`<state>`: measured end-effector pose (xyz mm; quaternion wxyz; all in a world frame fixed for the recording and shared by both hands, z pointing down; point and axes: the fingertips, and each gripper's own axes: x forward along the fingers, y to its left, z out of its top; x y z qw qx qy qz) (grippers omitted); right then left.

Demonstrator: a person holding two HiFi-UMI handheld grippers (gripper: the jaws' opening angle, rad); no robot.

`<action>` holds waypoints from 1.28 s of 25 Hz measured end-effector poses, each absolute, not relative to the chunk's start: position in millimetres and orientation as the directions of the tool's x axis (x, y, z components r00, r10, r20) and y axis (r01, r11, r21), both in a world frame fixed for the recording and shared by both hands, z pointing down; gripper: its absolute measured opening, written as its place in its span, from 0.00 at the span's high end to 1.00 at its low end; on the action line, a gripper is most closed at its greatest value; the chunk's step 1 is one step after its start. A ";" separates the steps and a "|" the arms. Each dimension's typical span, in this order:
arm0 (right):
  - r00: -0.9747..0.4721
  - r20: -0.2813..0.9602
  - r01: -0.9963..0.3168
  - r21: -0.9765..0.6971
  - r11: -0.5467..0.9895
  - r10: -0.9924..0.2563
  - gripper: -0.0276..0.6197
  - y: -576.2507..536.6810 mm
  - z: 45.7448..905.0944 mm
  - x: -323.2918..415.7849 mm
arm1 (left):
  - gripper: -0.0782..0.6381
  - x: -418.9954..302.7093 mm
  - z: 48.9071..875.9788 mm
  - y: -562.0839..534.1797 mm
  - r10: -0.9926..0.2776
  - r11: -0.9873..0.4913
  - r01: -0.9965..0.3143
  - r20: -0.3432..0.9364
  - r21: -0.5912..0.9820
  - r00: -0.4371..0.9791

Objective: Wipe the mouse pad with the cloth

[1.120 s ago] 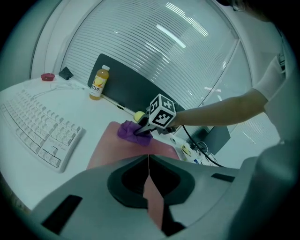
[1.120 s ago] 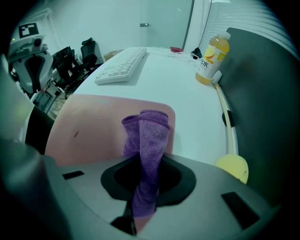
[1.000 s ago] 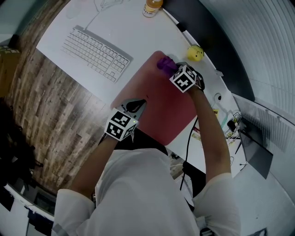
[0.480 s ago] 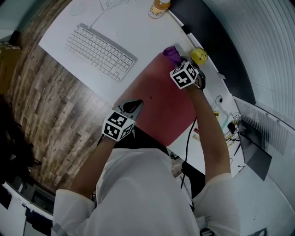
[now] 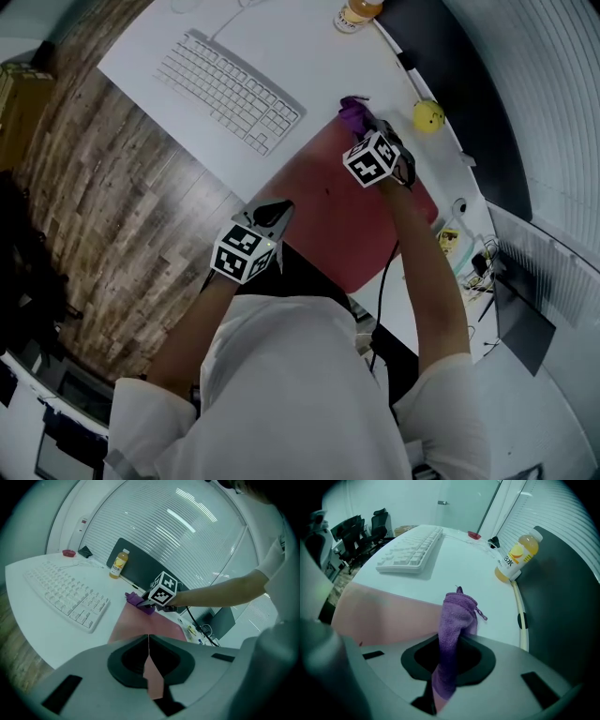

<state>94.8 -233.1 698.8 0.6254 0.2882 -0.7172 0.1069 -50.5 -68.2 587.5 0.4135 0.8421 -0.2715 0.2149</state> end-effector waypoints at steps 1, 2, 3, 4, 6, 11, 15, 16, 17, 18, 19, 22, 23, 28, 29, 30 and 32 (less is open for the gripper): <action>-0.054 0.959 -0.551 0.203 0.809 -0.278 0.84 -229.6 699.3 91.3 | 0.86 -53.5 588.4 -65.2 -0.279 -0.507 -0.637 0.588 0.581 0.759; -0.057 0.959 -0.555 0.200 0.807 -0.277 0.84 -226.1 699.6 87.6 | 0.86 -56.3 589.1 -62.5 -0.279 -0.505 -0.638 0.589 0.582 0.758; -0.060 0.959 -0.558 0.198 0.806 -0.277 0.84 -222.6 699.6 83.5 | 0.86 -59.1 589.7 -60.1 -0.280 -0.503 -0.639 0.590 0.582 0.757; -0.064 0.959 -0.560 0.195 0.805 -0.278 0.84 -219.0 699.4 78.8 | 0.86 -61.7 590.3 -57.9 -0.280 -0.501 -0.641 0.591 0.581 0.756; -0.076 0.958 -0.561 0.188 0.806 -0.277 0.84 -210.3 698.7 67.4 | 0.86 -66.9 591.2 -52.8 -0.280 -0.500 -0.643 0.594 0.580 0.754; -0.121 0.958 -0.571 0.148 0.807 -0.261 0.84 -185.5 697.4 37.8 | 0.86 -79.9 592.2 -40.7 -0.286 -0.489 -0.653 0.602 0.578 0.746; -0.167 0.954 -0.571 0.113 0.813 -0.250 0.84 -162.0 696.8 10.8 | 0.86 -92.5 593.7 -33.1 -0.296 -0.496 -0.673 0.621 0.549 0.726; -0.177 0.952 -0.564 0.109 0.818 -0.249 0.84 -155.8 696.8 4.1 | 0.86 -95.0 593.7 -31.0 -0.298 -0.496 -0.675 0.624 0.546 0.723; -0.187 0.951 -0.559 0.104 0.823 -0.246 0.84 -149.8 696.8 -1.9 | 0.86 -97.4 593.7 -29.1 -0.299 -0.493 -0.678 0.625 0.545 0.721; -0.196 0.950 -0.556 0.095 0.825 -0.242 0.84 -144.4 696.7 -7.3 | 0.86 -99.8 593.8 -27.4 -0.302 -0.490 -0.681 0.626 0.545 0.719; -0.206 0.950 -0.558 0.083 0.826 -0.235 0.84 -139.4 696.5 -12.3 | 0.86 -102.3 593.9 -26.2 -0.305 -0.485 -0.684 0.627 0.545 0.717; -0.237 0.949 -0.567 0.037 0.823 -0.206 0.84 -124.7 695.4 -27.3 | 0.86 -110.1 594.2 -22.4 -0.318 -0.468 -0.695 0.629 0.546 0.709; -0.247 0.949 -0.568 0.022 0.823 -0.196 0.84 -119.4 695.1 -32.5 | 0.86 -112.8 594.0 -20.3 -0.322 -0.462 -0.698 0.630 0.547 0.706; -0.297 0.942 -0.583 -0.048 0.811 -0.158 0.84 -94.1 693.5 -56.0 | 0.86 -125.8 592.1 -8.6 -0.331 -0.450 -0.713 0.642 0.537 0.692; -0.304 0.940 -0.585 -0.056 0.809 -0.155 0.84 -89.5 693.0 -59.6 | 0.86 -128.3 591.5 -6.4 -0.332 -0.448 -0.716 0.643 0.536 0.689; -0.311 0.938 -0.585 -0.063 0.809 -0.152 0.84 -84.9 692.6 -63.3 | 0.86 -130.9 590.9 -4.4 -0.335 -0.446 -0.719 0.645 0.534 0.687; -0.328 0.934 -0.584 -0.081 0.808 -0.143 0.84 -75.5 691.9 -71.0 | 0.86 -135.9 589.8 -0.9 -0.338 -0.443 -0.724 0.649 0.529 0.682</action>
